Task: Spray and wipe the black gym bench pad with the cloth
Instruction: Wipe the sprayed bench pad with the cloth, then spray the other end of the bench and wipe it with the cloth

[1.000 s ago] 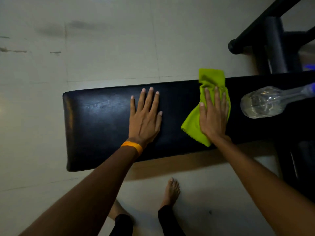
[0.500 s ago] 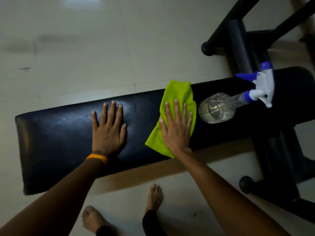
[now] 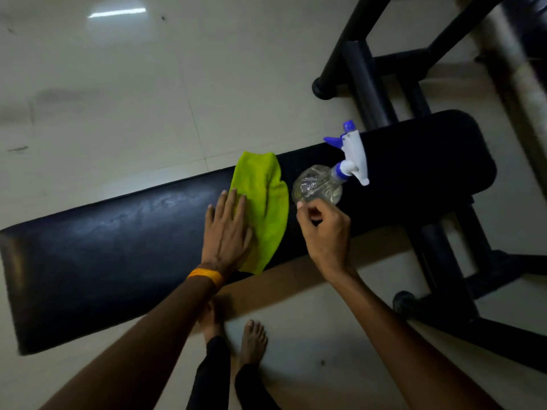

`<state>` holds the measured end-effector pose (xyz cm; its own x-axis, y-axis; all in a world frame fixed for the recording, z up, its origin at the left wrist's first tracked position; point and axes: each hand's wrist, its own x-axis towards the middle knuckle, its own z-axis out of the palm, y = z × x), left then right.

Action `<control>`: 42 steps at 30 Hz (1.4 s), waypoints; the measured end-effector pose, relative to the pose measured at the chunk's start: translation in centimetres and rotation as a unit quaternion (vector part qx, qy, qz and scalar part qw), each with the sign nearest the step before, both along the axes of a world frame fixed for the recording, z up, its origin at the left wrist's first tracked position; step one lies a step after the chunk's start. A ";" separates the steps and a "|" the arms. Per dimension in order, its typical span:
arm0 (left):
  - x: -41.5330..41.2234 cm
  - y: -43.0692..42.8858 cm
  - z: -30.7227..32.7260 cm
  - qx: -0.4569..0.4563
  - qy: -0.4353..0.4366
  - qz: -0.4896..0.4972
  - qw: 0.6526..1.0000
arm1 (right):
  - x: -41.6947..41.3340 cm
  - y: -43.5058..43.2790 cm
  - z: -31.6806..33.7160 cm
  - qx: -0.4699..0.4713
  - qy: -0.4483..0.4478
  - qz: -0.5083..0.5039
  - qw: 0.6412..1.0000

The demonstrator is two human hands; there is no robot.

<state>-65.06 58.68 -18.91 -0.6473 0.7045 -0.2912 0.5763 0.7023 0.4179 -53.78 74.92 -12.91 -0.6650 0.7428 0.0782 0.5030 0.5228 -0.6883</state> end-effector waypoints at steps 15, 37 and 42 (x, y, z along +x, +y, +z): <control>-1.6 4.4 2.1 -0.092 -0.015 -0.098 0.991 | -5.6 6.0 5.6 -0.201 0.177 -0.111 0.957; 1.5 9.0 -1.6 -0.072 0.047 -0.121 0.989 | 9.2 3.0 -3.3 -0.158 -0.201 -0.091 0.962; 2.0 9.6 -2.1 -0.074 0.071 -0.113 0.988 | 9.5 3.9 -3.6 -0.164 -0.198 -0.102 0.961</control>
<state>-63.06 68.27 -20.98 -0.5207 0.7917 -0.3195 0.7703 0.5970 0.2241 -44.26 78.78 -16.54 -0.4331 0.8024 -0.4107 0.8279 0.1740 -0.5332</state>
